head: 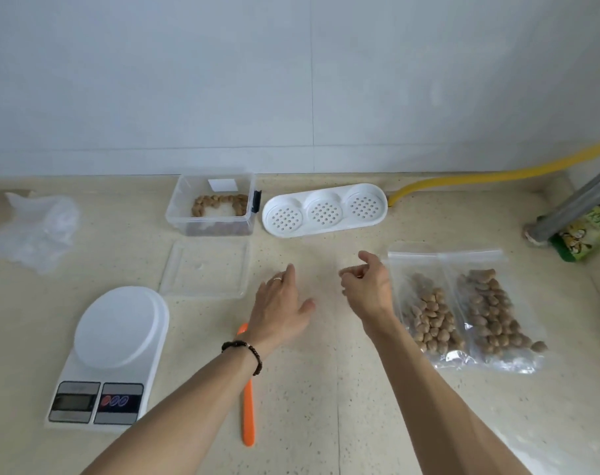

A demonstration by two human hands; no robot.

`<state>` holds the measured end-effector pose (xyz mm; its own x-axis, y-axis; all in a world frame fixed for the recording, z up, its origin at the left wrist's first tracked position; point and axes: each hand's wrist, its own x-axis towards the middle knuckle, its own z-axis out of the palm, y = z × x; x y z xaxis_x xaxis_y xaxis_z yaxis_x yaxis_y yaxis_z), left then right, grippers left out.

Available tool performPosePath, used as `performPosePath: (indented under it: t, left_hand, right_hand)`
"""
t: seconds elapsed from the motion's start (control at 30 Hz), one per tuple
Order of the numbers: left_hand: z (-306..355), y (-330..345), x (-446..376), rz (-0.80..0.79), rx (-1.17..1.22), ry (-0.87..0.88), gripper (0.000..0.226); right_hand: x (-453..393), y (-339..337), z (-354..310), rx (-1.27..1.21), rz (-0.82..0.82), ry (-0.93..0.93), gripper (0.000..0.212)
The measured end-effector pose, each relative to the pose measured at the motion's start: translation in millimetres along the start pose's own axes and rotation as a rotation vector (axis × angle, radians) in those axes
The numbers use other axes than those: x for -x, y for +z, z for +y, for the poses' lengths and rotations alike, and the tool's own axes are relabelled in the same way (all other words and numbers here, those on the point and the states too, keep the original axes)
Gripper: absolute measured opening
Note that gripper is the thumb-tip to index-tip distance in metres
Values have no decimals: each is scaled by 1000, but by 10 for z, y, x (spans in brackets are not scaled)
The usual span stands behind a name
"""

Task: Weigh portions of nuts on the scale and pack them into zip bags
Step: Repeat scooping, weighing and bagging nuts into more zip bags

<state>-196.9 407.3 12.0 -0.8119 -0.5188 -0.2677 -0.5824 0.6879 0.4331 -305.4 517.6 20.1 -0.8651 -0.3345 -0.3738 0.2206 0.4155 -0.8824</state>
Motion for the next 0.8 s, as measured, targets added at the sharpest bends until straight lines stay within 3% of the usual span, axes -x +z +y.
performPosePath:
  t: [0.1, 0.2, 0.3, 0.5, 0.67, 0.8]
  left_hand:
    - [68, -206, -12, -7, 307, -66, 79]
    - [40, -462, 2, 11, 486, -72, 69]
    - [-155, -730, 88, 28, 485, 6, 48]
    - [-906, -1303, 272, -48, 398, 166, 48]
    - [-1738, -1861, 498, -102, 376, 236, 40]
    - [-2412, -2212, 657, -53, 429, 146, 34]
  right_hand:
    - [63, -35, -228, -216, 13, -14, 49]
    - [179, 30, -408, -361, 48, -24, 47]
    - [355, 195, -544, -393, 71, -40, 48]
    - [806, 765, -860, -453, 183, -114, 50]
    - [1169, 1335, -1070, -302, 240, -130, 18]
    - [1406, 1885, -1097, -242, 192, -77, 12]
